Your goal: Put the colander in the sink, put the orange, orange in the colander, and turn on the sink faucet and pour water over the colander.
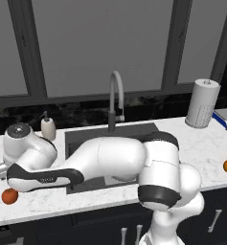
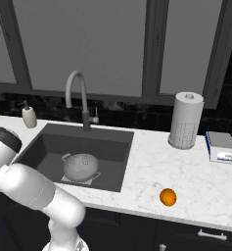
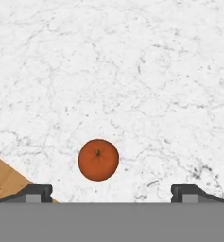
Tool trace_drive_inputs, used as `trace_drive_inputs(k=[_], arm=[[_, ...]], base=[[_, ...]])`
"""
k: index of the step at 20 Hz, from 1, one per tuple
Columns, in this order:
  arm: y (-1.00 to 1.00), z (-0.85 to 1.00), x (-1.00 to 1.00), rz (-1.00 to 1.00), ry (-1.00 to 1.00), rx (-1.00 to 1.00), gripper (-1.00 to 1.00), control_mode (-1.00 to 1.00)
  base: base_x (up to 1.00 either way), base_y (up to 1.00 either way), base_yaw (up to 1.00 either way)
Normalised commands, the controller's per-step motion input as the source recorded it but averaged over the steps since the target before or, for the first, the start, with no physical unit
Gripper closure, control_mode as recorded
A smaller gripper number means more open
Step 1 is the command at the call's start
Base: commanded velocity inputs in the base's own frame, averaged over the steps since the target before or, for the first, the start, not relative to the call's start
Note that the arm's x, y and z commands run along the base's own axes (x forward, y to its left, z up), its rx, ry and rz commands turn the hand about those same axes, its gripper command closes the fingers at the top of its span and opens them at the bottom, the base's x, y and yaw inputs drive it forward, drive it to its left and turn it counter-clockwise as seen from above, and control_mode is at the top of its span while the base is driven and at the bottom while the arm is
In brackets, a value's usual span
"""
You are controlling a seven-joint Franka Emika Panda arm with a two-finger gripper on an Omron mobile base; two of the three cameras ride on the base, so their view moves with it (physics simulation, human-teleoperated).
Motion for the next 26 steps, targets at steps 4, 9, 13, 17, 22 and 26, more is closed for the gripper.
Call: trace_drive_inputs(k=[4, 9, 13, 17, 22, 26], arm=[[0.32, -0.23, -0.11, 0.0, 0.03, -0.09, -1.0, -1.0], [0.01, -0.2, -0.31, 0.0, 0.02, -0.01, -1.0, -1.0], [0.0, -0.42, -0.16, 0.0, 0.02, 0.0, -1.0, -1.0], [0.0, -0.6, 0.09, 0.0, 0.0, 0.0, -1.0, -1.0], [0.0, -0.37, 0.32, 0.0, 0.0, 0.0, -1.0, -1.0], [0.0, -0.33, 0.04, 0.0, 0.0, 0.0, -1.0, -1.0]], base=[[0.0, 0.0, 0.0], [0.0, 0.0, 0.0], [0.0, 0.0, 0.0], [0.0, 0.0, 0.0], [0.0, 0.0, 0.0], [0.0, 0.0, 0.0]])
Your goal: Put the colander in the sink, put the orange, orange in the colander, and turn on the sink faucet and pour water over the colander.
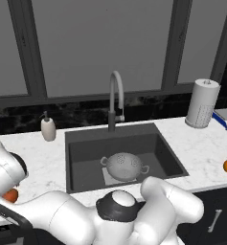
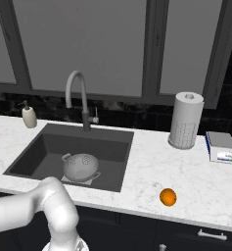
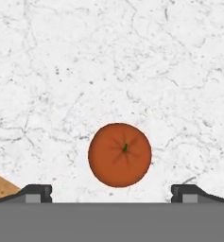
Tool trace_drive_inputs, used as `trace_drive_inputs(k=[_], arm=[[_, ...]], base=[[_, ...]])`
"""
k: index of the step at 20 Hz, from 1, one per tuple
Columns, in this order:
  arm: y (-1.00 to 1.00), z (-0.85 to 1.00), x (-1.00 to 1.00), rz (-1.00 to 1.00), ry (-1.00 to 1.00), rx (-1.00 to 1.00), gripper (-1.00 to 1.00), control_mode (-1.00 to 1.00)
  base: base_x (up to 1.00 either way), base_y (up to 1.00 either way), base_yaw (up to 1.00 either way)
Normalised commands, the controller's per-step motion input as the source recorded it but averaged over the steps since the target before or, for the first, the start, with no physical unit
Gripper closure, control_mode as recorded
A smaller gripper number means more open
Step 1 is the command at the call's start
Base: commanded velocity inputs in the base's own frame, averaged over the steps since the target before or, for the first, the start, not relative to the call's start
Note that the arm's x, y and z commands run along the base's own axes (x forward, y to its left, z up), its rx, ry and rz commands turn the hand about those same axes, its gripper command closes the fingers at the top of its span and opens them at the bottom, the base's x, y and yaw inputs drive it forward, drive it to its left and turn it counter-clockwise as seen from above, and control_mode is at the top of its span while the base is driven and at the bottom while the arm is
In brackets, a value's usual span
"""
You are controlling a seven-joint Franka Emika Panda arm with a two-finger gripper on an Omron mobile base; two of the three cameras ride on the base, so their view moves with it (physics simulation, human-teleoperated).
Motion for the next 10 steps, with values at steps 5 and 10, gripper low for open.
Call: trace_drive_inputs(k=[5, 10], arm=[[0.0, -0.48, 0.0, 0.0, 0.03, 0.0, -1.0, -1.0], [0.0, -0.26, 0.25, 0.0, 0.0, -0.04, -1.0, -1.0]], base=[[0.0, 0.0, 0.0], [0.0, 0.0, 0.0]])
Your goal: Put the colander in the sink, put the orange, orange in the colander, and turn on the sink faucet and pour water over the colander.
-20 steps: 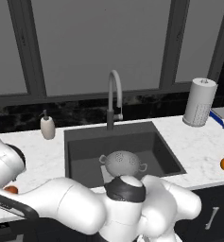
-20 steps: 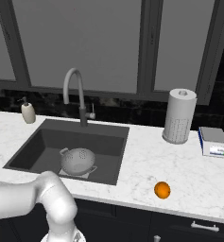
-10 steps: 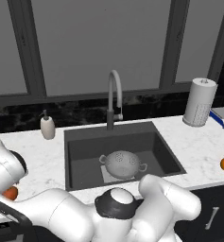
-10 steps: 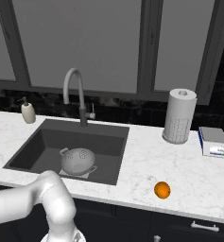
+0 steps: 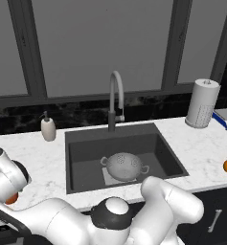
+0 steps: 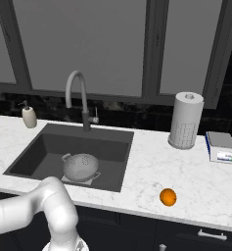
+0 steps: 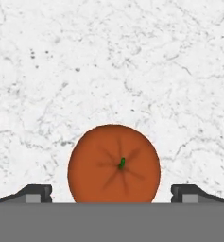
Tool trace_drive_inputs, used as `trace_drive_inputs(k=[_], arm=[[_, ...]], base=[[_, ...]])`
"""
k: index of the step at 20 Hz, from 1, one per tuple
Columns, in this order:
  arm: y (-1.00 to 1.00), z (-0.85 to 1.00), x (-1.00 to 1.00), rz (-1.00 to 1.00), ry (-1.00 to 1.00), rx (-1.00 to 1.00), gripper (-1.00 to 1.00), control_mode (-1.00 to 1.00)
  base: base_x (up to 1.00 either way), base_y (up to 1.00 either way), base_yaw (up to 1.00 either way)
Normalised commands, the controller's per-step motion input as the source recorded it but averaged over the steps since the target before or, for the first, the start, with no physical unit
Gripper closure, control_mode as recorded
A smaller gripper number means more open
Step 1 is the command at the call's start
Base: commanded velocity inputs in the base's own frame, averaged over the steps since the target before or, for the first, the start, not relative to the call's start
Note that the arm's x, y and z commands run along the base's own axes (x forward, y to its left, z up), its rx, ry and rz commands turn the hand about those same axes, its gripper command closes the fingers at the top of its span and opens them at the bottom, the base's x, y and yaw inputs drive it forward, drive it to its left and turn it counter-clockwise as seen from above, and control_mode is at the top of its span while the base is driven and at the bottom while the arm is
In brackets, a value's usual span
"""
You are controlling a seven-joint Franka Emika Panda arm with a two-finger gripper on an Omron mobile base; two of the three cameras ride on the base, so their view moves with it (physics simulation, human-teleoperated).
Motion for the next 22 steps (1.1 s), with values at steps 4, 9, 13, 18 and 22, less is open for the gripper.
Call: trace_drive_inputs(k=[4, 9, 13, 18, 22], arm=[[0.04, -0.16, 0.23, 0.0, 0.0, -0.05, -1.0, -1.0], [0.18, -0.19, 0.1, 0.0, 0.0, -0.01, -1.0, -1.0], [0.07, -0.19, 0.0, 0.0, 0.07, 0.0, -1.0, -1.0], [0.0, -0.11, 0.0, 0.0, 0.07, 0.0, 1.0, -1.0], [0.0, 0.0, 0.0, 0.0, 0.01, 0.0, 1.0, -1.0]], base=[[0.0, 0.0, 0.0], [0.0, 0.0, 0.0], [0.0, 0.0, 0.0], [0.0, 0.0, 0.0], [0.0, 0.0, 0.0]])
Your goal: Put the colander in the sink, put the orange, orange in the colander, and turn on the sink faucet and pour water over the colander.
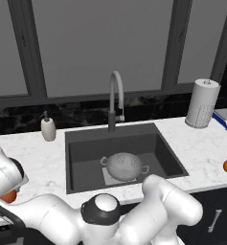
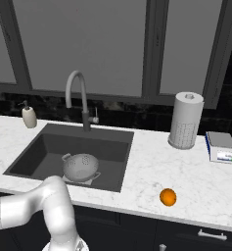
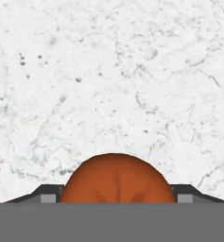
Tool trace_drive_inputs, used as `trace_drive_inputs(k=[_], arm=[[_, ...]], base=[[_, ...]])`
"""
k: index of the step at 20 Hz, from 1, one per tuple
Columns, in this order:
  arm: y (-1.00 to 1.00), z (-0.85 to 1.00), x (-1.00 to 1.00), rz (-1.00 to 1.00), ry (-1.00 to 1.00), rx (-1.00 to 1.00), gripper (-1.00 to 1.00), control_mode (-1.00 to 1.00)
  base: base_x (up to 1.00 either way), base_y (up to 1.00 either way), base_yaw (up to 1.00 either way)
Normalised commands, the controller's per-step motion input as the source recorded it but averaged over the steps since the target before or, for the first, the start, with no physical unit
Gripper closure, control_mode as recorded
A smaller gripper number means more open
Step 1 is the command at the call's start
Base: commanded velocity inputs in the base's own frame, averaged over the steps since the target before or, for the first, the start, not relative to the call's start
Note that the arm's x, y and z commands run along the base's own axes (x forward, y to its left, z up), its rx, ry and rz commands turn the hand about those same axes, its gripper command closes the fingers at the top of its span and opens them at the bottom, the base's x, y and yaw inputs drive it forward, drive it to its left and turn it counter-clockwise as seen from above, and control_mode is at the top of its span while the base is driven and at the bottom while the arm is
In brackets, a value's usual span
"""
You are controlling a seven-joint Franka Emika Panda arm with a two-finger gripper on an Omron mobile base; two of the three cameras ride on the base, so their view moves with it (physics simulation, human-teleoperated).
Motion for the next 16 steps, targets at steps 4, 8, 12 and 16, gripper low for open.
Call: trace_drive_inputs(k=[4, 8, 12, 16], arm=[[-0.15, 0.0, -0.13, -0.01, -0.01, -0.02, 1.0, -1.0], [-0.91, 0.12, -0.33, -0.06, -0.13, -0.01, 1.0, -1.0], [-1.0, 0.31, -0.17, -0.1, -0.14, 0.0, 1.0, -1.0], [-1.0, 0.33, 0.0, -0.11, -0.08, 0.0, 1.0, -1.0]], base=[[0.0, 0.0, 0.0], [0.0, 0.0, 0.0], [0.0, 0.0, 0.0], [0.0, 0.0, 0.0]])
